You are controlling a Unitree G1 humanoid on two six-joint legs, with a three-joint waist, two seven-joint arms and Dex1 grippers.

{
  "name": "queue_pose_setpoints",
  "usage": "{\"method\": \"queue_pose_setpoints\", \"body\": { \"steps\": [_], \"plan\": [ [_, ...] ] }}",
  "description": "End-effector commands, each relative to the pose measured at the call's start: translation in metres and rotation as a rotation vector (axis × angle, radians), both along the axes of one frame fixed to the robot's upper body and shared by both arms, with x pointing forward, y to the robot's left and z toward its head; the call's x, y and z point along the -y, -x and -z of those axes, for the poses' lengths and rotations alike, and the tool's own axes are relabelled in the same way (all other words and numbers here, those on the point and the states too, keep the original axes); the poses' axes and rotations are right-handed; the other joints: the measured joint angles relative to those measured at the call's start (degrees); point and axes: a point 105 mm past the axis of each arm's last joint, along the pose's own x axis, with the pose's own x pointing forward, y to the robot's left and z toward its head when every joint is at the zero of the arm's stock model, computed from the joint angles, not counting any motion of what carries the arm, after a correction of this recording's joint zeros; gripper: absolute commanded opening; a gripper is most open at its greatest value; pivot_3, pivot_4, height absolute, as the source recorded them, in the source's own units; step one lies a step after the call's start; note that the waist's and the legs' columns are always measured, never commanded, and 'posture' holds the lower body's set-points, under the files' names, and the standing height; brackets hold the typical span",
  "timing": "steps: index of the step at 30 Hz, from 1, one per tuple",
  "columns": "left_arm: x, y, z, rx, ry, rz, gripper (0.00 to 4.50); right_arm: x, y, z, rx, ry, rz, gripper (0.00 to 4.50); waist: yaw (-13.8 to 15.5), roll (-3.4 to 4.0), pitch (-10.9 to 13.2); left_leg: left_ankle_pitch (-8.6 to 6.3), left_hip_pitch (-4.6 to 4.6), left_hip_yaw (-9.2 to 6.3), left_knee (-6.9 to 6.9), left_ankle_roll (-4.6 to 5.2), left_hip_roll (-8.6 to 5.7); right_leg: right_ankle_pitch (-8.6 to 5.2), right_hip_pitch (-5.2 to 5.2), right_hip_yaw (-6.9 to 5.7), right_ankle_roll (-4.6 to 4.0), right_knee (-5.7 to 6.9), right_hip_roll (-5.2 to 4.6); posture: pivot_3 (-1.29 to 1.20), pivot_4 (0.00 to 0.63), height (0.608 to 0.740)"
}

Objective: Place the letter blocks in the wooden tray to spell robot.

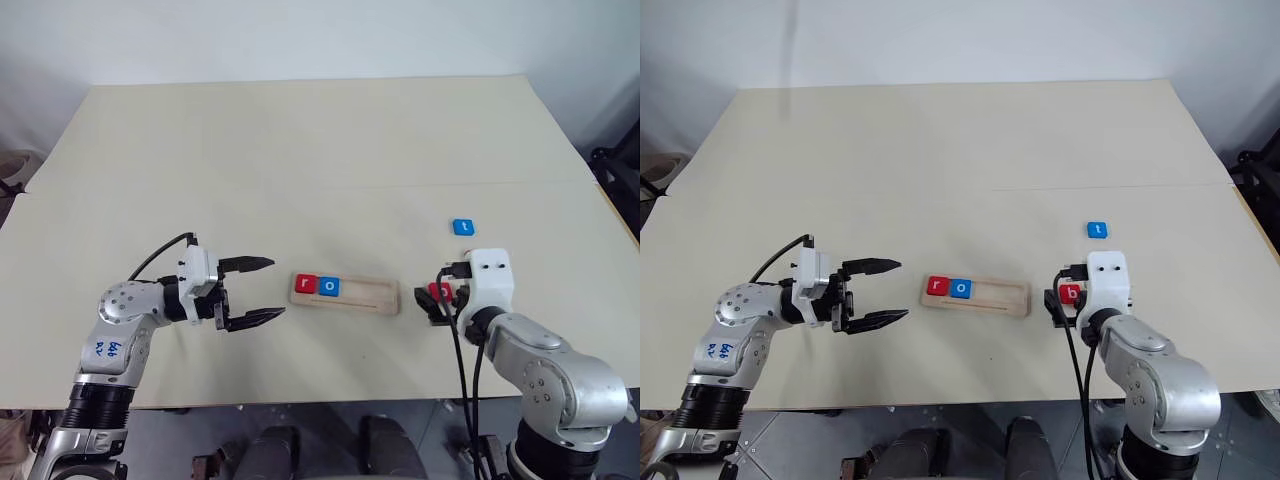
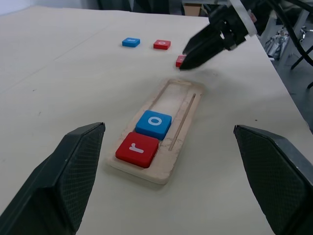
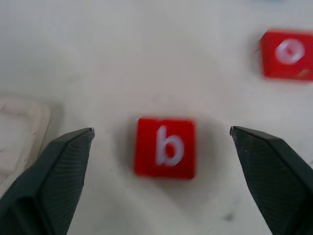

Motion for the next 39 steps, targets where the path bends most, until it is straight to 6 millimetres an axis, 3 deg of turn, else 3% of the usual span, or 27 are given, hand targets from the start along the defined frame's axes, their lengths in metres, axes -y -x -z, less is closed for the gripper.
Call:
{"method": "queue_pose_setpoints", "body": {
  "steps": [1, 6, 10, 15, 18, 24, 29, 39],
  "plan": [
    [-0.005, 0.001, -0.005, 0.019, 0.015, -0.009, 4.50, -0.007, 0.004, -0.024, 0.091, -0.021, -0.155, 4.48, 0.0, 0.00, 0.0, 0.00, 0.00, 0.00, 0.00, 0.00, 0.00, 0.00, 0.01, 0.00, 0.00, -0.01, 0.00, 0.00, 0.150, 0.740],
    [-0.004, -0.002, -0.004, 0.030, 0.013, -0.003, 4.50, -0.005, 0.014, -0.034, 0.128, -0.028, -0.361, 4.48, 0.1, 0.00, 0.0, 0.00, 0.00, 0.01, -0.01, 0.01, 0.01, 0.00, 0.05, -0.02, 0.00, -0.08, 0.01, 0.00, 0.150, 0.740],
    [-0.001, -0.003, -0.005, 0.044, 0.016, 0.017, 4.50, 0.020, 0.012, -0.054, 0.334, 0.055, -0.501, 4.48, 0.2, -0.02, 0.0, -0.01, 0.01, 0.02, 0.04, 0.03, 0.00, 0.00, 0.15, -0.05, 0.01, -0.14, 0.01, 0.00, 0.150, 0.740],
    [0.001, -0.002, -0.006, 0.046, 0.011, 0.041, 4.50, 0.054, 0.027, -0.045, 0.434, 0.114, -0.624, 4.48, 1.1, -0.04, 0.0, -0.01, 0.06, 0.06, 0.04, 0.04, 0.01, 0.02, 0.20, -0.08, 0.03, -0.15, 0.02, 0.00, 0.150, 0.740],
    [0.001, -0.003, -0.006, 0.036, 0.005, 0.045, 4.50, 0.079, 0.051, -0.018, 0.324, 0.189, -0.724, 4.48, 1.5, -0.03, 0.0, -0.01, 0.07, 0.12, 0.09, 0.04, 0.00, 0.02, 0.23, -0.07, 0.04, -0.15, 0.00, 0.00, 0.150, 0.740],
    [0.001, -0.005, -0.008, 0.042, 0.000, 0.039, 4.50, 0.118, 0.067, 0.002, 0.293, 0.275, -0.683, 4.48, 1.3, -0.04, 0.0, -0.01, 0.19, 0.15, 0.18, 0.03, 0.04, 0.02, 0.34, -0.06, 0.04, -0.30, 0.03, 0.00, 0.150, 0.740],
    [0.000, -0.007, -0.011, 0.060, 0.001, 0.031, 4.50, 0.114, 0.063, 0.006, 0.289, 0.270, -0.741, 4.48, 1.3, -0.04, 0.0, 0.00, 0.24, 0.19, 0.18, 0.02, 0.06, 0.01, 0.33, -0.02, 0.03, -0.28, 0.03, 0.00, 0.150, 0.740],
    [0.011, 0.000, -0.012, 0.058, 0.001, 0.094, 4.50, 0.074, 0.011, 0.000, 0.138, 0.283, -1.027, 4.48, 1.4, -0.04, 0.0, -0.01, 0.15, 0.15, 0.35, 0.01, 0.06, 0.01, 0.31, -0.06, 0.03, -0.27, 0.00, 0.00, 0.150, 0.740]
  ]
}}
